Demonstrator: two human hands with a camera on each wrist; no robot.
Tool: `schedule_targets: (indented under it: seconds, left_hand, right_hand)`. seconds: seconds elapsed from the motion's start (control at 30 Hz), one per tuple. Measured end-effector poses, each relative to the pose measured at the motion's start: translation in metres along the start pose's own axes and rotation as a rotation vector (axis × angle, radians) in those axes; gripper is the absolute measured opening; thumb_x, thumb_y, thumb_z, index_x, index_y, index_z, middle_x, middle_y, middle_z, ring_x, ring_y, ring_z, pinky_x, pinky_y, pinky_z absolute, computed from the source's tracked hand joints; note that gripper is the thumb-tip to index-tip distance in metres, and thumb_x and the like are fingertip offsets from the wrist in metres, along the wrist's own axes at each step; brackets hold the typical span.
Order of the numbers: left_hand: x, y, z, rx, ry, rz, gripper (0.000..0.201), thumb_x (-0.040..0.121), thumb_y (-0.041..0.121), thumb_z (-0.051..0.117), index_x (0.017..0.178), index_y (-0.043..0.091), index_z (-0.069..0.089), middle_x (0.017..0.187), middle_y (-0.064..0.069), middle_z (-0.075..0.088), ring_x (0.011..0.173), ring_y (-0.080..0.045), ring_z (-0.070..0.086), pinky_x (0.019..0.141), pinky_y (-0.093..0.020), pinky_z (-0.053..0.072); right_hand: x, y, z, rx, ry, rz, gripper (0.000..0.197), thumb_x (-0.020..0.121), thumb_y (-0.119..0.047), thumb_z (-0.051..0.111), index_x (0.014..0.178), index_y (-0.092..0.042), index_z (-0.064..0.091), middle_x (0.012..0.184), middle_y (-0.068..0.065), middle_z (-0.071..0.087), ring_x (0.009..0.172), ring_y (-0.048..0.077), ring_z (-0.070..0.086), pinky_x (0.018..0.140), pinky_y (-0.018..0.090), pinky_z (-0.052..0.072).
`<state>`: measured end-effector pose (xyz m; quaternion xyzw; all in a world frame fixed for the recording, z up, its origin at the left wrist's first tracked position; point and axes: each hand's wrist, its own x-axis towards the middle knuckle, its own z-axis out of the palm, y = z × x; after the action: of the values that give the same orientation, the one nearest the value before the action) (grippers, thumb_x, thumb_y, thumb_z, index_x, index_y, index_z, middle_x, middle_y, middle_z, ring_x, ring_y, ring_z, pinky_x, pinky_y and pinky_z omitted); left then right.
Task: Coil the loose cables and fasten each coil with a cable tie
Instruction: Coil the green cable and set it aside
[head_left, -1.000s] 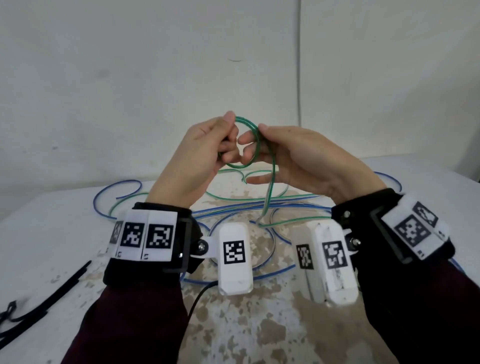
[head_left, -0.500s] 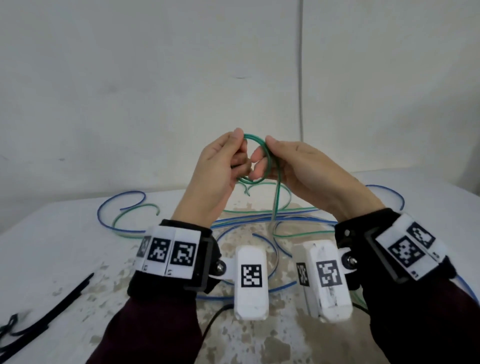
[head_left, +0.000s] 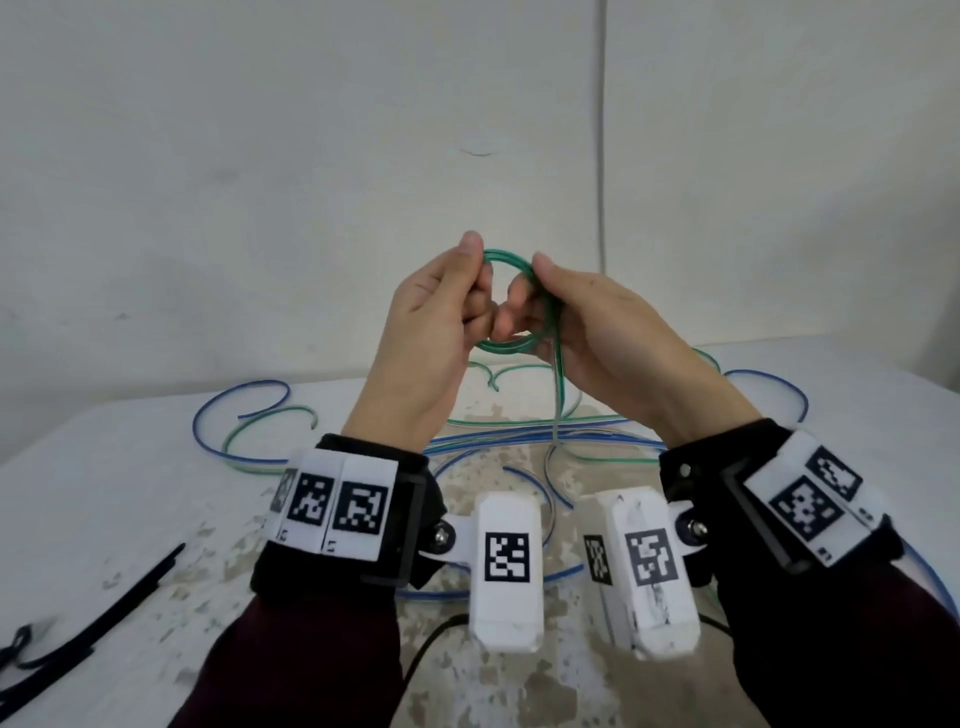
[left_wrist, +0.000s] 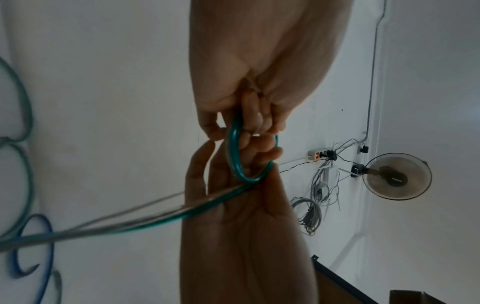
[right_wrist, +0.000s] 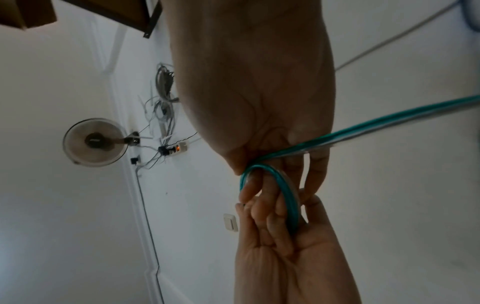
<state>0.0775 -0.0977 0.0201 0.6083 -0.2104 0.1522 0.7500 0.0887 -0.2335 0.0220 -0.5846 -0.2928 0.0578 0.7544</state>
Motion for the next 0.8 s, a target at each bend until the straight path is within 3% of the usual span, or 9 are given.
schedule_targets:
  seconds: [0.07, 0.17, 0.27, 0.4, 0.47, 0.53, 0.67, 0.73, 0.8]
  left_hand:
    - [0.001, 0.0, 0.0, -0.027, 0.002, -0.038, 0.036, 0.102, 0.026, 0.038, 0.071, 0.01, 0.045, 0.05, 0.006, 0.027, 0.047, -0.011, 0.025, 0.052, -0.02, 0.028]
    - [0.0, 0.003, -0.005, -0.036, -0.112, -0.195, 0.037, 0.102, 0.025, 0.039, 0.069, 0.009, 0.049, 0.053, 0.001, 0.03, 0.043, -0.01, 0.027, 0.046, -0.018, 0.028]
    - [-0.004, 0.008, -0.013, 0.136, -0.262, -0.241, 0.036, 0.101, 0.023, 0.038, 0.073, 0.004, 0.051, 0.054, 0.004, 0.044, 0.043, -0.008, 0.028, 0.045, -0.018, 0.027]
    - [-0.002, 0.008, -0.018, 0.196, -0.145, -0.034, 0.036, 0.102, 0.023, 0.039, 0.07, 0.01, 0.048, 0.06, -0.016, 0.025, 0.054, -0.02, 0.016, 0.06, -0.035, 0.014]
    - [-0.001, 0.009, -0.017, 0.14, -0.042, 0.009, 0.037, 0.101, 0.024, 0.042, 0.066, 0.014, 0.044, 0.055, -0.004, 0.024, 0.053, -0.019, 0.016, 0.062, -0.037, 0.014]
    - [-0.001, 0.011, -0.014, 0.095, -0.036, -0.05, 0.037, 0.1, 0.021, 0.041, 0.064, 0.012, 0.04, 0.049, 0.005, 0.023, 0.045, -0.013, 0.016, 0.062, -0.038, 0.012]
    - [-0.006, 0.014, -0.013, 0.239, -0.221, -0.172, 0.038, 0.101, 0.021, 0.037, 0.065, 0.008, 0.041, 0.044, 0.007, 0.041, 0.041, -0.008, 0.02, 0.06, -0.035, 0.013]
    - [-0.006, 0.014, -0.011, 0.255, -0.192, -0.101, 0.041, 0.102, 0.023, 0.038, 0.063, 0.01, 0.042, 0.055, 0.003, 0.039, 0.044, -0.009, 0.021, 0.052, -0.027, 0.015]
    - [-0.005, 0.011, -0.008, 0.201, -0.056, -0.03, 0.041, 0.102, 0.026, 0.04, 0.063, 0.012, 0.041, 0.058, -0.004, 0.032, 0.046, -0.013, 0.025, 0.05, -0.025, 0.021]
  right_hand:
    - [0.0, 0.001, -0.002, 0.02, 0.018, 0.029, 0.04, 0.104, -0.026, 0.03, 0.075, -0.008, 0.053, 0.051, 0.0, 0.048, 0.062, 0.016, 0.057, 0.071, 0.022, 0.052]
    - [-0.001, 0.003, -0.005, -0.046, 0.021, 0.038, 0.039, 0.103, -0.028, 0.032, 0.071, -0.013, 0.047, 0.049, -0.006, 0.023, 0.052, 0.014, 0.034, 0.062, 0.022, 0.035]
    - [-0.001, 0.005, -0.003, -0.212, -0.032, 0.039, 0.039, 0.103, -0.025, 0.035, 0.068, -0.012, 0.045, 0.05, -0.006, 0.021, 0.051, 0.014, 0.021, 0.051, 0.02, 0.026]
    - [-0.001, 0.004, 0.008, -0.098, -0.012, 0.065, 0.041, 0.104, -0.026, 0.03, 0.073, -0.009, 0.05, 0.049, -0.003, 0.034, 0.052, 0.014, 0.043, 0.058, 0.019, 0.047]
    - [-0.001, 0.003, 0.01, -0.022, -0.023, 0.059, 0.041, 0.104, -0.025, 0.028, 0.075, -0.009, 0.052, 0.053, 0.0, 0.044, 0.061, 0.015, 0.053, 0.07, 0.023, 0.053]
    - [-0.003, 0.002, 0.009, -0.044, -0.045, 0.02, 0.04, 0.104, -0.023, 0.027, 0.074, -0.009, 0.049, 0.052, -0.002, 0.038, 0.059, 0.015, 0.048, 0.07, 0.023, 0.049]
    - [-0.003, 0.004, 0.003, -0.288, -0.039, -0.026, 0.039, 0.103, -0.025, 0.034, 0.07, -0.012, 0.05, 0.048, -0.008, 0.027, 0.053, 0.017, 0.023, 0.063, 0.032, 0.031]
    - [-0.003, 0.004, 0.004, -0.289, -0.001, -0.019, 0.04, 0.103, -0.027, 0.037, 0.071, -0.011, 0.055, 0.046, -0.005, 0.038, 0.049, 0.016, 0.037, 0.062, 0.03, 0.04]
    - [-0.001, 0.002, 0.006, -0.173, 0.017, 0.008, 0.043, 0.103, -0.03, 0.034, 0.077, -0.008, 0.059, 0.052, 0.002, 0.057, 0.053, 0.016, 0.056, 0.064, 0.023, 0.051]
